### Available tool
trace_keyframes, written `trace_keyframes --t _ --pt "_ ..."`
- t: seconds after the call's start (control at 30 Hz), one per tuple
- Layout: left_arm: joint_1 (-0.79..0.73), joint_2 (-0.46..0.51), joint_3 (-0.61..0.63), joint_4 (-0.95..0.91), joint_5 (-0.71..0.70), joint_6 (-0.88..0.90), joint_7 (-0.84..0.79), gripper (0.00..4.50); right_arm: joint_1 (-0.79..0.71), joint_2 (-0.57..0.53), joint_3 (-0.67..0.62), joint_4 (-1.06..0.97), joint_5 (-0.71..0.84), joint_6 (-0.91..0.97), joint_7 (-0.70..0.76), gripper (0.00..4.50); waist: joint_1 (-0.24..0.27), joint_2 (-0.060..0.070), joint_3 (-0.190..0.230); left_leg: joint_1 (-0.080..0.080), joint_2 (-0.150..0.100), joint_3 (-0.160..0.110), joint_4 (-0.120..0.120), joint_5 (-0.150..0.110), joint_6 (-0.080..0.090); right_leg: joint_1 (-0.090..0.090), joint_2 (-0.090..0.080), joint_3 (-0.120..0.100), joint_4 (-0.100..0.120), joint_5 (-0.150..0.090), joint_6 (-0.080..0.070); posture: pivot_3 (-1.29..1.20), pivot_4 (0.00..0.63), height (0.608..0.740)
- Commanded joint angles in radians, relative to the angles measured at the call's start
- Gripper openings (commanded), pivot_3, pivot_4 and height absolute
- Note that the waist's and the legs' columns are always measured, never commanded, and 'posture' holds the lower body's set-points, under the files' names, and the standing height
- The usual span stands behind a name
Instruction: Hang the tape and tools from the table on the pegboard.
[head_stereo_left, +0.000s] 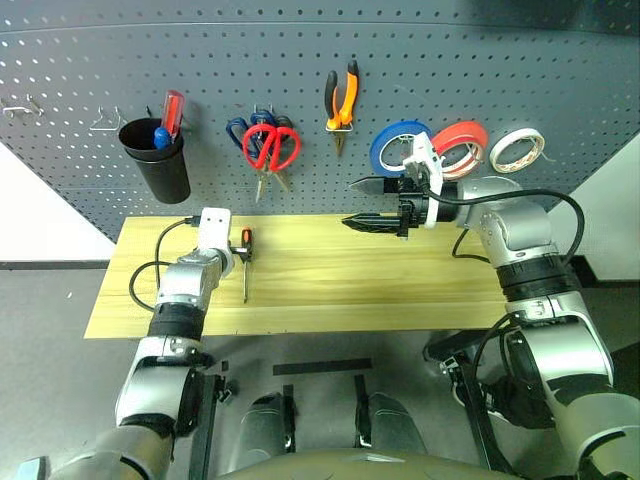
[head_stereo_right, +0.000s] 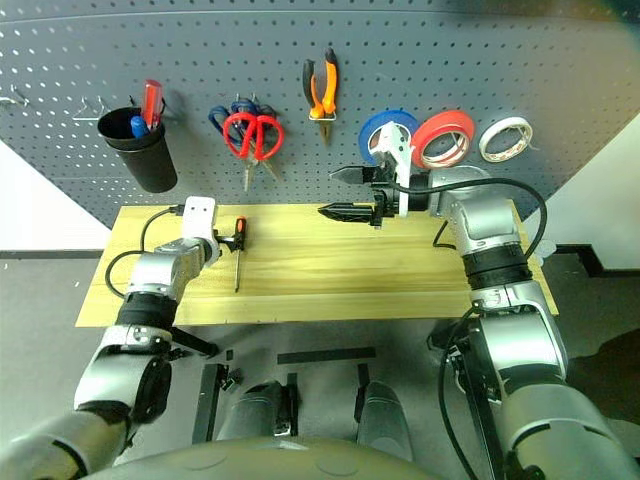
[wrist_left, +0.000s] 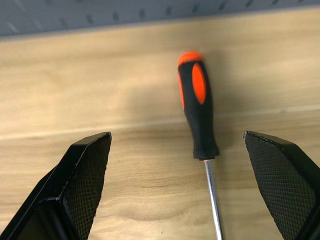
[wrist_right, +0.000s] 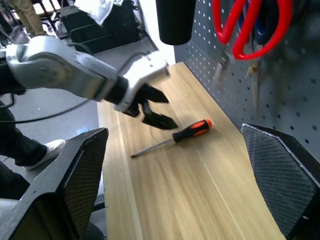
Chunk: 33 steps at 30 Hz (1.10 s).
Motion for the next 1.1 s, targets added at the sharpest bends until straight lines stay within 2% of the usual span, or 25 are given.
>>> trace_keyframes --t 0.03,0.2,0.37,0.53,0.83,1.1 --pt "-0.081 0.004 0.019 0.129 0.007 -0.043 0.015 4.46 0.002 -0.033 -0.026 -0.045 0.007 0.008 0.01 4.5 0.0 0.0 0.009 0.0 0.0 0.0 0.0 0.0 0.0 0.0 -0.001 0.0 0.0 0.0 0.0 0.03 0.266 0.732" --pt "-0.138 -0.011 0.043 0.251 -0.007 -0.028 0.033 4.46 0.027 -0.076 -0.03 -0.074 0.014 0.038 0.022 4.5 0.0 -0.001 0.033 -0.001 0.0 -0.001 0.0 0.0 0.0 -0.001 -0.001 0.0 0.0 0.0 0.0 0.01 0.304 0.732" --pt "-0.144 -0.031 0.063 0.292 -0.019 -0.041 0.035 4.46 0.028 -0.105 -0.031 -0.077 0.016 0.052 0.042 4.5 -0.006 -0.001 0.066 0.0 0.0 -0.001 0.0 0.0 0.0 -0.001 -0.001 0.0 0.001 0.0 0.0 0.0 0.329 0.732" --pt "-0.174 -0.046 0.055 0.338 -0.009 -0.071 0.042 4.46 0.033 -0.122 -0.031 -0.086 0.019 0.071 0.052 4.5 -0.005 0.001 0.079 0.0 0.0 0.0 0.0 0.0 0.0 -0.002 -0.001 0.0 0.002 0.0 0.0 -0.01 0.353 0.732" --pt "-0.234 -0.068 0.042 0.418 0.01 -0.12 0.033 4.46 0.055 -0.13 -0.04 -0.114 0.022 0.096 0.043 4.5 -0.002 0.002 0.099 -0.001 0.0 -0.001 0.0 0.0 0.001 -0.002 -0.002 0.0 0.001 0.0 0.0 -0.03 0.357 0.732" --pt "-0.262 -0.075 0.047 0.471 0.005 -0.115 0.019 4.46 0.055 -0.142 -0.047 -0.114 0.019 0.097 0.046 4.5 -0.005 0.002 0.101 -0.001 0.0 0.0 0.0 0.0 0.001 -0.002 -0.002 0.0 0.001 0.0 0.0 -0.04 0.354 0.732"
